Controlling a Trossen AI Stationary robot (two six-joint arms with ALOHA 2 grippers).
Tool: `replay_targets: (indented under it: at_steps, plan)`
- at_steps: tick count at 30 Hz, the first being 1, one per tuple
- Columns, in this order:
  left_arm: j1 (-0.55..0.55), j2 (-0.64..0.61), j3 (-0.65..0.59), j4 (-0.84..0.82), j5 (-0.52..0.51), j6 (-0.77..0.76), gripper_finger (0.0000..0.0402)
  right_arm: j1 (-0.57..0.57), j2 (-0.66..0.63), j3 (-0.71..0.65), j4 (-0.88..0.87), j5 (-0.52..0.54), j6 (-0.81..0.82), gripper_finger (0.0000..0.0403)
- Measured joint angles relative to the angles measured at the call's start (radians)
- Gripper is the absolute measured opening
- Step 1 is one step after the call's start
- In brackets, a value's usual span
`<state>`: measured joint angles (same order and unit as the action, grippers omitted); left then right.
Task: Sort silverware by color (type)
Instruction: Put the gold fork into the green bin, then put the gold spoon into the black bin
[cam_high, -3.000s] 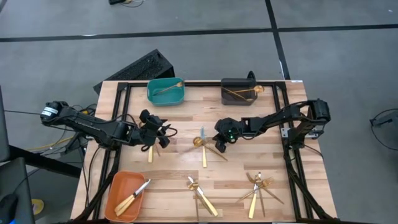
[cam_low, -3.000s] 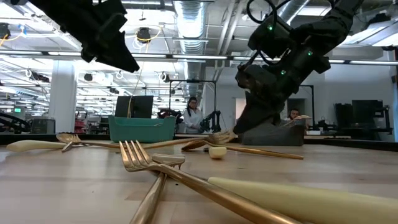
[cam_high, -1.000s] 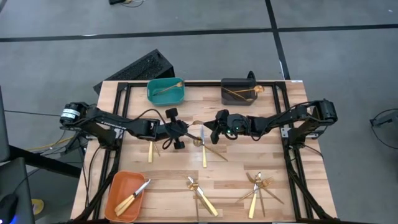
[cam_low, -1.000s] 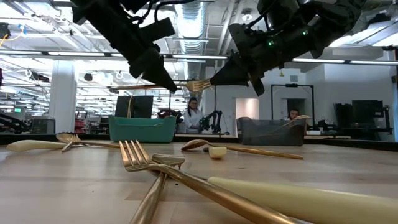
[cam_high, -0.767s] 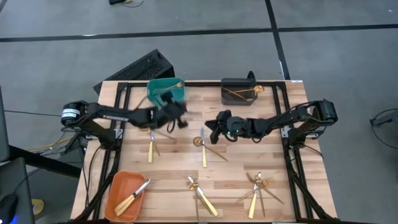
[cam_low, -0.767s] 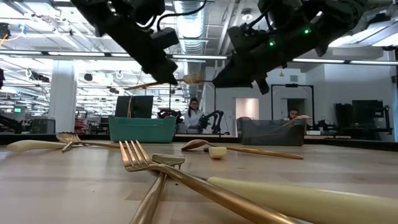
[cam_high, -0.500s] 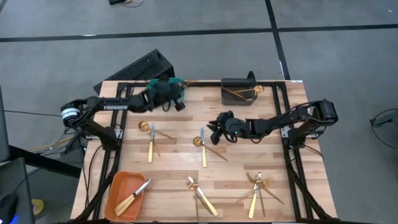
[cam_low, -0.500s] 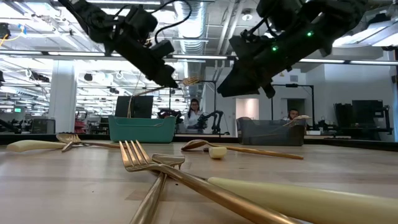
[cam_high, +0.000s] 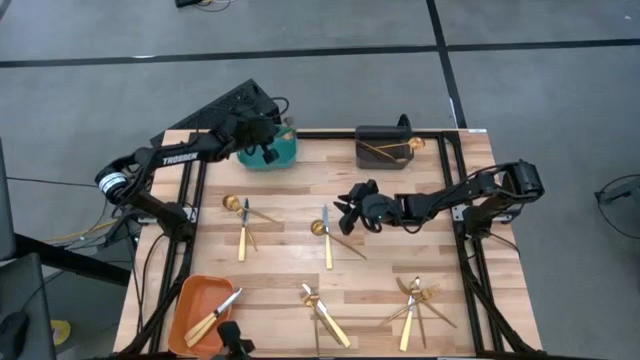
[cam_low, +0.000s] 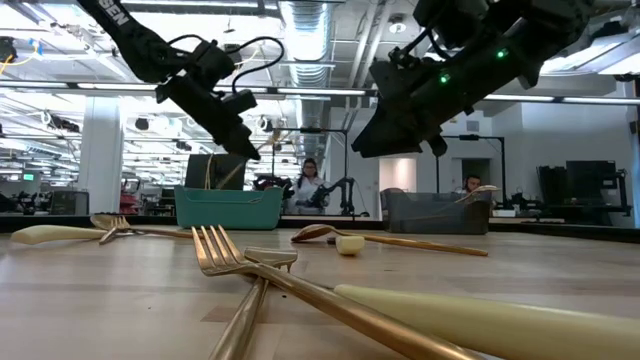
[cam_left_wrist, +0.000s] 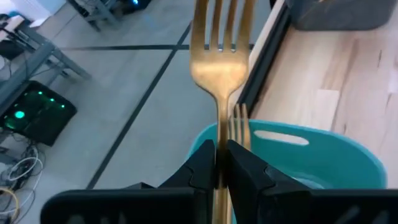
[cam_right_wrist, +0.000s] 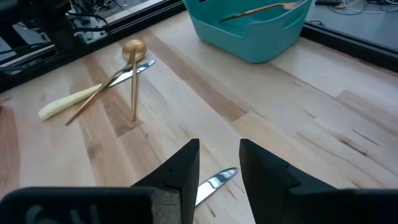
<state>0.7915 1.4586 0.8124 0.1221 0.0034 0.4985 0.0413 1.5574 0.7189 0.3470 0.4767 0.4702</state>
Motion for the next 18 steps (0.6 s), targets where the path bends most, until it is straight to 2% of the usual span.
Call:
replay_targets:
  at_steps: [7,14,18]
  plan:
    - [0.007,0.0,0.0,0.002,0.022,0.003,0.0027,-0.005,0.0,0.0,0.001,-0.001,0.0,0.0142]
    - [0.005,0.0,0.009,-0.051,0.007,-0.04,0.007,-0.005,0.0,0.0,0.001,-0.001,0.0,0.0142]
    - [0.004,0.0,0.011,-0.098,-0.054,-0.071,0.0098,-0.005,0.0,0.0,0.007,-0.002,0.0,0.0142]
